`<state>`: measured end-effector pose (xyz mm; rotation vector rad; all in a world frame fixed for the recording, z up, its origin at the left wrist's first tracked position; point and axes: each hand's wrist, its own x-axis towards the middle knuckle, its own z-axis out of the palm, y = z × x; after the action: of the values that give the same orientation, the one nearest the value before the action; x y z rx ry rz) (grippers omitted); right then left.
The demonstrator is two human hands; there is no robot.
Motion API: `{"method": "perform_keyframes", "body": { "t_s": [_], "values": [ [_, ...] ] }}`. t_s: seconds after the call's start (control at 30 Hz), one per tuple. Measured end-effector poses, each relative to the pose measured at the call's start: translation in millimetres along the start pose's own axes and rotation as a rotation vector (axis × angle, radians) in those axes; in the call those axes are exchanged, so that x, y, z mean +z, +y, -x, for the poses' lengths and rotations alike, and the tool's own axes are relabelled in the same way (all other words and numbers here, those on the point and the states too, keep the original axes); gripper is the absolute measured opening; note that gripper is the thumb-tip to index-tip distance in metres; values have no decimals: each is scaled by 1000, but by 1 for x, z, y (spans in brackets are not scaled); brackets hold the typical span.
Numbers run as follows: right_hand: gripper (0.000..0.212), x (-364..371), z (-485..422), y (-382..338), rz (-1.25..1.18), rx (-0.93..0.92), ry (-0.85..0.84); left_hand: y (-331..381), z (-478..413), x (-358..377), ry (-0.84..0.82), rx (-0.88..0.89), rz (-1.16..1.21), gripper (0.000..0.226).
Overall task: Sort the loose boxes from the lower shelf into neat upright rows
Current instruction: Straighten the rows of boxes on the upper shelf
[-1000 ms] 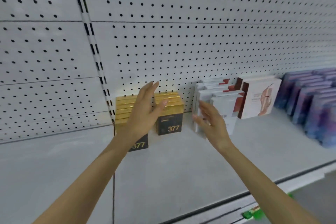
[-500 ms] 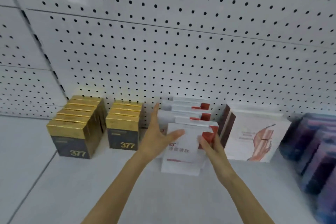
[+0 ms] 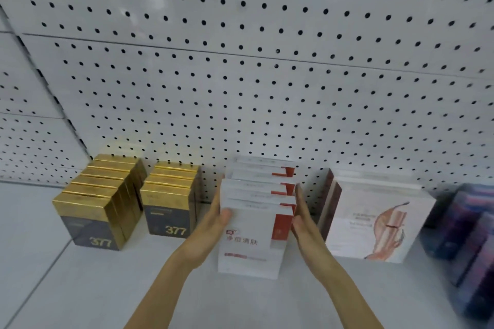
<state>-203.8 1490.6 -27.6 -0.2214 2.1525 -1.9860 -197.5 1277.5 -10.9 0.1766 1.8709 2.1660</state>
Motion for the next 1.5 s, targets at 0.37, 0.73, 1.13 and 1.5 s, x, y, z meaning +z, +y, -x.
{"method": "perform_keyframes", "body": {
  "t_s": [0.37,0.73,1.13,1.5],
  "values": [
    [69,24,-6,-18,-332,186,110,13,-6,7,-11,63,57,85],
    [74,47,-8,-22,-299,149,111,10,-4,-5,97,86,-11,83],
    [73,64,5,-8,-114,-67,296,-15,8,7,326,130,-136,76],
    [75,65,17,1,55,-46,277,-7,20,7,335,236,-329,62]
  ]
}}
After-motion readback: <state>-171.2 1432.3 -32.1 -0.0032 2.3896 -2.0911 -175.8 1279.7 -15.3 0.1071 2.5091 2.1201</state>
